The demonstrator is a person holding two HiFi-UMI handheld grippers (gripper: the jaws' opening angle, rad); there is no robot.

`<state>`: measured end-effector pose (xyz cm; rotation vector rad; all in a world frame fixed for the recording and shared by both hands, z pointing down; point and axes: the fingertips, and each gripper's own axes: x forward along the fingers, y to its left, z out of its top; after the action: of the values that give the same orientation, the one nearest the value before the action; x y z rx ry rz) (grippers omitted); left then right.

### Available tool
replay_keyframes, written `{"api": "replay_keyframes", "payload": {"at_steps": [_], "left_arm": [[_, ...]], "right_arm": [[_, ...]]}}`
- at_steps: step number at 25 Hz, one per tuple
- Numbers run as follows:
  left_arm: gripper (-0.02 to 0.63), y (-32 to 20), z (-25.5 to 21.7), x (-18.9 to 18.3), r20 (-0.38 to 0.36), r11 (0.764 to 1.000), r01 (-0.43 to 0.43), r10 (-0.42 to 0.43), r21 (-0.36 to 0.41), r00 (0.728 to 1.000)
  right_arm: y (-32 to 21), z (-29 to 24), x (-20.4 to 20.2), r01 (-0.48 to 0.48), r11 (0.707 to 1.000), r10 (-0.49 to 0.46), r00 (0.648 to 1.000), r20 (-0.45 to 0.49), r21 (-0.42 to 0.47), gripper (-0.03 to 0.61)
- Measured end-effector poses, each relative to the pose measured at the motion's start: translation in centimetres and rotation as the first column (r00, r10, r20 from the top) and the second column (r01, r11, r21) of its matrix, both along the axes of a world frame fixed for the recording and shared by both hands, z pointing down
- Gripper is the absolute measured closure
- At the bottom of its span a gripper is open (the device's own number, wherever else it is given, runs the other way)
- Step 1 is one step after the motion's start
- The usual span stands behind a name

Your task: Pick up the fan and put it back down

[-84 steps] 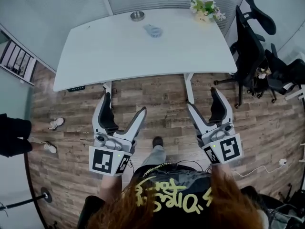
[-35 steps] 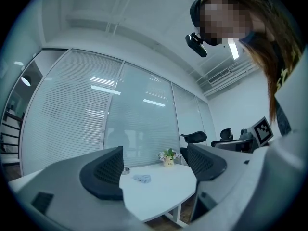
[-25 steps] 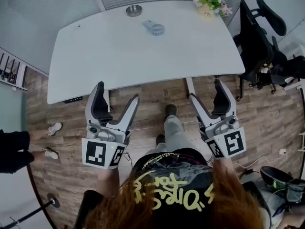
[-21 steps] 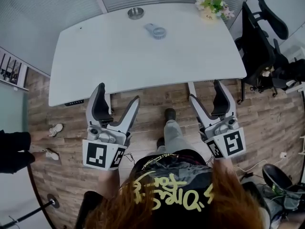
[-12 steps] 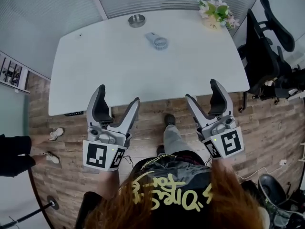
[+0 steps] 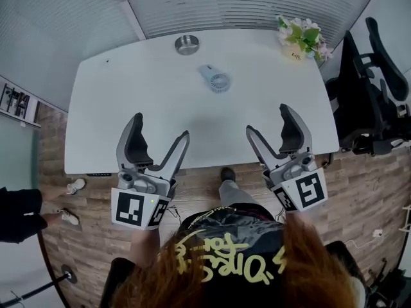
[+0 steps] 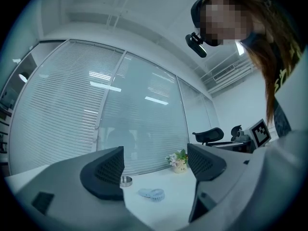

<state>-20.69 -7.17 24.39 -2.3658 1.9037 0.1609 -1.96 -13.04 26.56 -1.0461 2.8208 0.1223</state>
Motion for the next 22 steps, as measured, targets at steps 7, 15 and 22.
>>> {"api": "replay_keyframes", "payload": {"at_steps": [7, 15, 22], "left_arm": [[0.204, -4.6, -0.4, 0.1, 0.004, 1.0, 0.002, -0.002, -0.004, 1.0], [0.204, -8.1, -0.8, 0.3, 0.003, 1.0, 0.02, -0.02, 0.004, 1.0], [0.204, -10.5, -0.3, 0.2, -0.003, 0.998, 0.062, -0.062, 0.005, 0.998]], "right_arm": [[-4.7, -0.4, -0.6, 0.023, 1.0, -0.023, 1.0, 0.002, -0.003, 0.242], [-8.8, -0.4, -0.7, 0.044, 0.999, -0.044, 0.999, 0.008, -0.005, 0.242], [-11.7, 0.2, -1.3, 0.089, 0.996, -0.089, 0.996, 0.012, -0.019, 0.242]]}}
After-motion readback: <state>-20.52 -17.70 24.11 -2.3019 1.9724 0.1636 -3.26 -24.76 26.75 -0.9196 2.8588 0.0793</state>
